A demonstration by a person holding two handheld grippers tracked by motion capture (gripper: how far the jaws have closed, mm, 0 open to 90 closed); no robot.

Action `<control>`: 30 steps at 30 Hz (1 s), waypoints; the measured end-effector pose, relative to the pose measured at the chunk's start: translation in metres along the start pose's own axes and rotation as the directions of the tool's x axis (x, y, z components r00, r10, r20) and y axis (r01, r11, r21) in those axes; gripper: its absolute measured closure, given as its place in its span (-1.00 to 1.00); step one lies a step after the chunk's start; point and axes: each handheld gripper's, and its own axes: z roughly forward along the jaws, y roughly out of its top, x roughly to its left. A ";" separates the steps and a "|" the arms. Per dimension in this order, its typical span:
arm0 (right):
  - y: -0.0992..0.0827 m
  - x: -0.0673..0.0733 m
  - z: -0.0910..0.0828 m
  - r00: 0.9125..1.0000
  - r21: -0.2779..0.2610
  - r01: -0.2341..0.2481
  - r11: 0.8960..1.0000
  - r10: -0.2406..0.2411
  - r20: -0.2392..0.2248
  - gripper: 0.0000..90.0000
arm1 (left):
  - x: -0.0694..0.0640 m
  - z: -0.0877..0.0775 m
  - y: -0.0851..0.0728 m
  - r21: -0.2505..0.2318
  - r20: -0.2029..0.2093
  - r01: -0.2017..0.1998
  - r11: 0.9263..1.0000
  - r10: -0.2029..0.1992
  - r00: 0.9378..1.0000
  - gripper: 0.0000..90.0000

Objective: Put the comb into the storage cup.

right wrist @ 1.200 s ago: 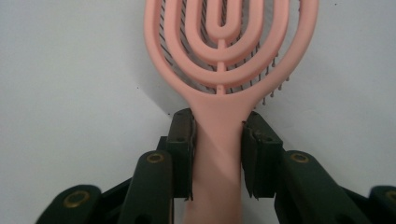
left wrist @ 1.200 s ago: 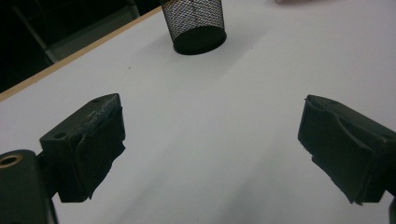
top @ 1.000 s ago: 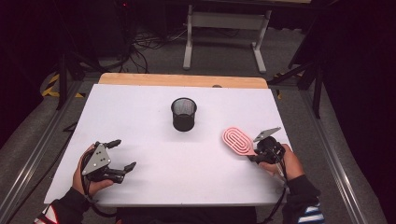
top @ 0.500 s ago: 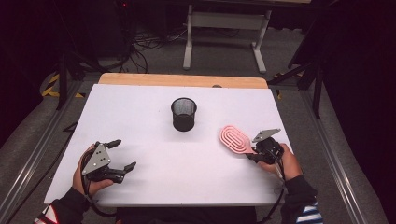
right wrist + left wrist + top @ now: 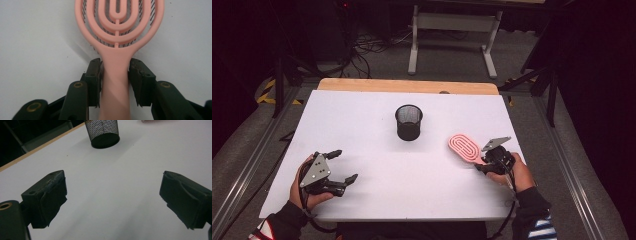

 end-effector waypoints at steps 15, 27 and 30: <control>-0.001 -0.001 0.001 1.000 -0.023 0.009 1.000 -0.009 -0.024 0.56 | 0.000 0.000 0.000 0.001 0.009 -0.002 1.000 0.002 1.000 -0.81; 0.002 0.006 -0.008 1.000 -0.147 0.020 0.989 -0.017 0.026 0.56 | 0.000 0.000 0.001 -0.009 0.010 0.006 1.000 -0.006 1.000 -0.82; 0.005 0.009 -0.014 0.999 -0.211 0.025 0.977 -0.015 0.052 0.56 | 0.000 0.000 0.002 -0.013 0.013 0.010 1.000 -0.010 1.000 -0.82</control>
